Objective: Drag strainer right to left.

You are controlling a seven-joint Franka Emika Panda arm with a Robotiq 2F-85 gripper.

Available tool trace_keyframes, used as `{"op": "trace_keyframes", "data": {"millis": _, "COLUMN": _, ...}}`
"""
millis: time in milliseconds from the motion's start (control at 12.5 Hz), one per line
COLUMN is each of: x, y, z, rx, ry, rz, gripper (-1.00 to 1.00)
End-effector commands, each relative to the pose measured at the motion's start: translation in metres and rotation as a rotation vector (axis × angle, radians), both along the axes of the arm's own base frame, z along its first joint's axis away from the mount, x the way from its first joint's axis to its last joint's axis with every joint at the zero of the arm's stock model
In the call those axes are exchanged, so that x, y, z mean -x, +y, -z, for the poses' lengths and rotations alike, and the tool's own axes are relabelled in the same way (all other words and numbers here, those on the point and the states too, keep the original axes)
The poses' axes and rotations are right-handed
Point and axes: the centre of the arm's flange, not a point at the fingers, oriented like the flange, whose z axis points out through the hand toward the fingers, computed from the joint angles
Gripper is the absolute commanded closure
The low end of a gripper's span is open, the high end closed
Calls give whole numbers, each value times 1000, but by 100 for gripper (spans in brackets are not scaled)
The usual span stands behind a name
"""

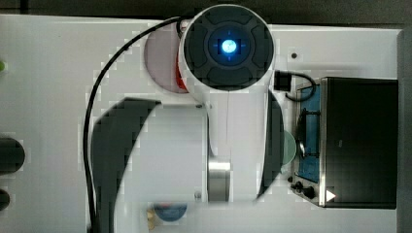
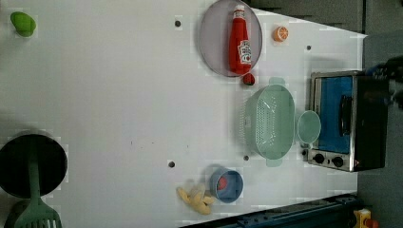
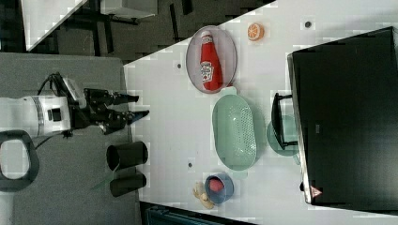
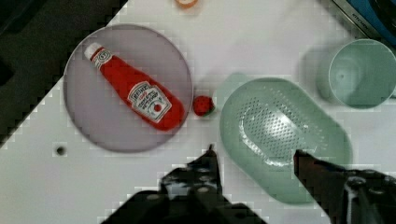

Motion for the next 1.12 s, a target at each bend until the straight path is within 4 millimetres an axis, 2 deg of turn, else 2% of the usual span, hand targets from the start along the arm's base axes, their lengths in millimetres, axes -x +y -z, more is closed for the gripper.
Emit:
{"op": "trace_keyframes", "data": {"millis": 80, "x": 194, "y": -37, "z": -88, "rx": -9, "ry": 5, "rz": 117, "gripper": -60}}
{"op": "trace_keyframes", "data": {"millis": 240, "x": 193, "y": -37, "z": -82, "rx": -9, "ry": 15, "rz": 115, "gripper": -99}}
{"op": "trace_keyframes", "data": {"millis": 320, "x": 191, "y": -35, "z": -74, "rx": -8, "ry": 29, "rz": 115, "gripper": -100}}
{"op": "trace_keyframes", "data": {"millis": 480, "x": 181, "y": -33, "z": -42, "rx": -4, "ry": 65, "rz": 128, "gripper": -100}}
{"op": "trace_keyframes", "data": {"millis": 640, "x": 169, "y": -31, "z": 4, "rx": 0, "ry": 106, "rz": 157, "gripper": -100}}
{"op": "trace_keyframes", "data": {"millis": 1120, "x": 135, "y": -14, "z": 164, "rx": 33, "ry": 115, "rz": 423, "gripper": -100}}
